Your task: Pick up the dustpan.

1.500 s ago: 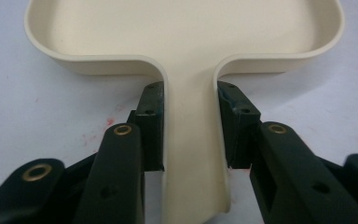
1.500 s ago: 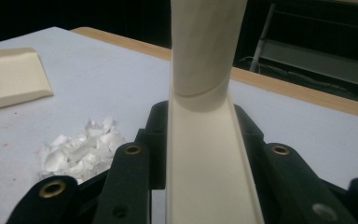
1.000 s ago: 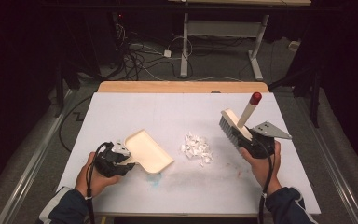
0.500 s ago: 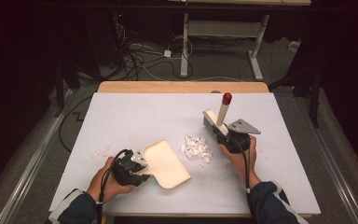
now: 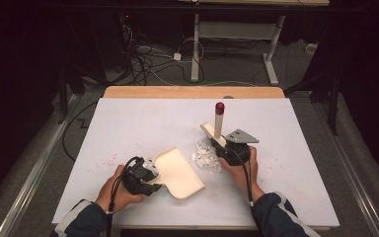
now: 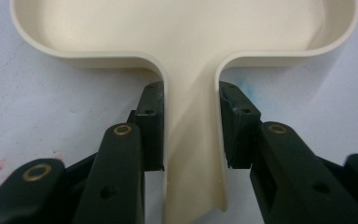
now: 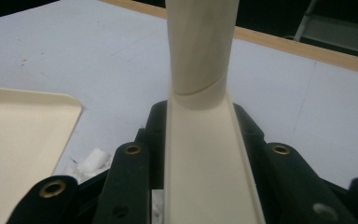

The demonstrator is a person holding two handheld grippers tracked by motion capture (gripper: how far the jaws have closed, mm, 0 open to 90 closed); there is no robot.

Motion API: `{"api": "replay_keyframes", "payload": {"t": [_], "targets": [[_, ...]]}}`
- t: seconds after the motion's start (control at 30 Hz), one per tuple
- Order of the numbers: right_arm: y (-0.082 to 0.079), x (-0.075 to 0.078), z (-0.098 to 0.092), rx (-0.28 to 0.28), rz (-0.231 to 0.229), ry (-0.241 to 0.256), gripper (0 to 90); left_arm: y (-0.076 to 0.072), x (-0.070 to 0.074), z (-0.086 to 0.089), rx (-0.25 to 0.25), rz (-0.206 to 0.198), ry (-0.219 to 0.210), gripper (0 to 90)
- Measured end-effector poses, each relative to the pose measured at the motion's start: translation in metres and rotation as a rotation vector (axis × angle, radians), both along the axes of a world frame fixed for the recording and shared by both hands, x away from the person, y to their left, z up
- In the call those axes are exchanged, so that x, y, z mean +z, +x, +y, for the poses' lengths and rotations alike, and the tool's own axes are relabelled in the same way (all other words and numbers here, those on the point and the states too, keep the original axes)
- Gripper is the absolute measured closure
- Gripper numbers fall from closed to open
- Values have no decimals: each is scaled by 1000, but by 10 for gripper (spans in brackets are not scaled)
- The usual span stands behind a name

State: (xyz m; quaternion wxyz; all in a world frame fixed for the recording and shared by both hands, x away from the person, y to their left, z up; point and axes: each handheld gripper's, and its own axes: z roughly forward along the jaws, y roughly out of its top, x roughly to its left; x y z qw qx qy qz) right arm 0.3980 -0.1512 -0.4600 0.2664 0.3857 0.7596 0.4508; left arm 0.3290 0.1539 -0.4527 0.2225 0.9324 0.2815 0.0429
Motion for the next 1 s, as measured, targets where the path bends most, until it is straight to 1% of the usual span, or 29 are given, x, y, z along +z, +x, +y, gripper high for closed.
{"api": "replay_keyframes", "payload": {"t": [0.1, 0.27, 0.37, 0.53, 0.63, 0.7, 0.77, 0.93, 1.0], "targets": [[-3, 0, 3, 25, 6, 34, 674, 1, 0, -2, -2, 0, 2, 636], [-11, -3, 12, 73, 5, 54, 672, 1, 0, -4, 0, 2, -3, 636], [-16, -3, 14, 116, 16, 99, 674, 1, -1, -5, 0, 1, -5, 635], [-26, -6, 27, 143, 3, 76, 672, 1, -1, -8, -4, 0, -8, 635], [-32, -5, 35, 166, -3, 84, 674, 1, -1, -12, -5, 1, -12, 635], [-37, -5, 41, 188, 2, 90, 674, 1, -1, -15, -6, 1, -14, 635], [-42, -5, 48, 203, -4, 74, 674, 1, -1, -18, -4, 0, -12, 635], [-51, -3, 59, 252, -16, 77, 675, 1, -1, -18, -2, -3, -14, 635], [-52, -2, 62, 264, -22, 64, 675, 1, -1, -18, -2, -3, -15, 635]]}}
